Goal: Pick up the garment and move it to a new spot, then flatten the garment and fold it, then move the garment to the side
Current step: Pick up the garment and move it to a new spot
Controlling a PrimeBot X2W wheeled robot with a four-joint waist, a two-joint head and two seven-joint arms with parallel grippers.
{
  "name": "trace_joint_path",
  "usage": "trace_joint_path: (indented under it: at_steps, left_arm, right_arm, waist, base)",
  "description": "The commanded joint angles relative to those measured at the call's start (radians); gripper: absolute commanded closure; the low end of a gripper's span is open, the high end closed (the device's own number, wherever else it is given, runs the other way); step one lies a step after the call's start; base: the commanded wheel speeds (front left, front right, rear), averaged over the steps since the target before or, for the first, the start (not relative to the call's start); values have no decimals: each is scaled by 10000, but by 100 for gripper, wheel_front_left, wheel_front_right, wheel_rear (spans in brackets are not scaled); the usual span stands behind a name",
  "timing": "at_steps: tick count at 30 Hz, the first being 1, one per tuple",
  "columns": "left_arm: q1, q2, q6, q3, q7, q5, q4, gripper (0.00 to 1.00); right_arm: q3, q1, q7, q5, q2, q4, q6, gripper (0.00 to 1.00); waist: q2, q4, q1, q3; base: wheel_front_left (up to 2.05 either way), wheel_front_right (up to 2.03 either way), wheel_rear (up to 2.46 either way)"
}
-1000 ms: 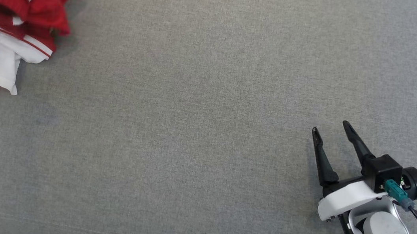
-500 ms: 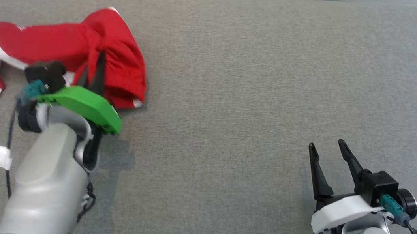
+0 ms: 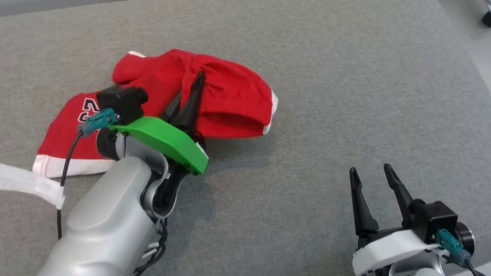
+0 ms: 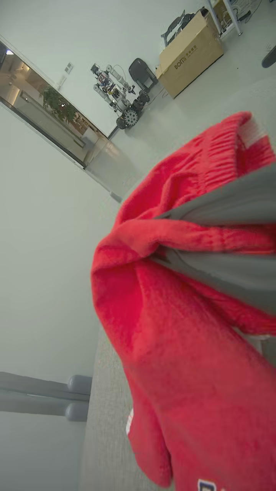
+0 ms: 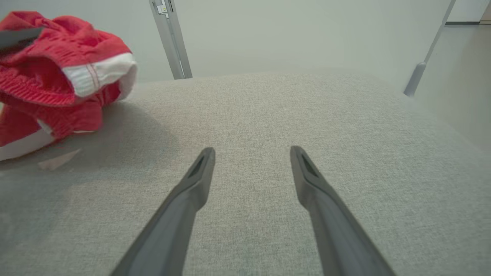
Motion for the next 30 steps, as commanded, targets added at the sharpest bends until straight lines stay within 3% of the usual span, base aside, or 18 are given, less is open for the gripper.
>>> trace_joint_path:
  at_steps: [1, 5, 11, 17, 21, 30]
  left_arm:
    - [-143, 81, 184, -51, -1, 24, -22, 0]
    - [-282, 80, 419, -469, 0, 166, 263, 0]
    - [204, 79, 519, -397, 0, 479, 429, 0]
    - [1196, 90, 798, 1130, 0, 2232, -205, 0]
    - [2200, 171, 821, 2334, 0, 3646, -1036, 0]
    - [4230, 102, 673, 4304, 1, 5411, -2284, 0]
  right_arm:
    - [18, 23, -33, 44, 20, 27, -13, 0]
    - [14, -24, -33, 56, 106, 12, -13, 0]
    - [-141, 3, -33, 56, 119, -49, -13, 0]
    - [24, -21, -33, 104, 84, -115, -13, 0]
    - [252, -6, -33, 145, 30, -104, -14, 0]
    - [678, 114, -33, 271, -67, 84, -14, 0]
  waist:
    - [-1, -618, 0, -15]
    - [-1, -687, 0, -10]
    - [-1, -171, 0, -137]
    - [-1, 660, 0, -390]
    - [-1, 1272, 0, -585]
    - [-1, 2414, 0, -909]
  base:
    - [0, 0, 0]
    - [0, 0, 0]
    - [0, 0, 0]
    - [0, 0, 0]
    - [0, 0, 0]
    - [0, 0, 0]
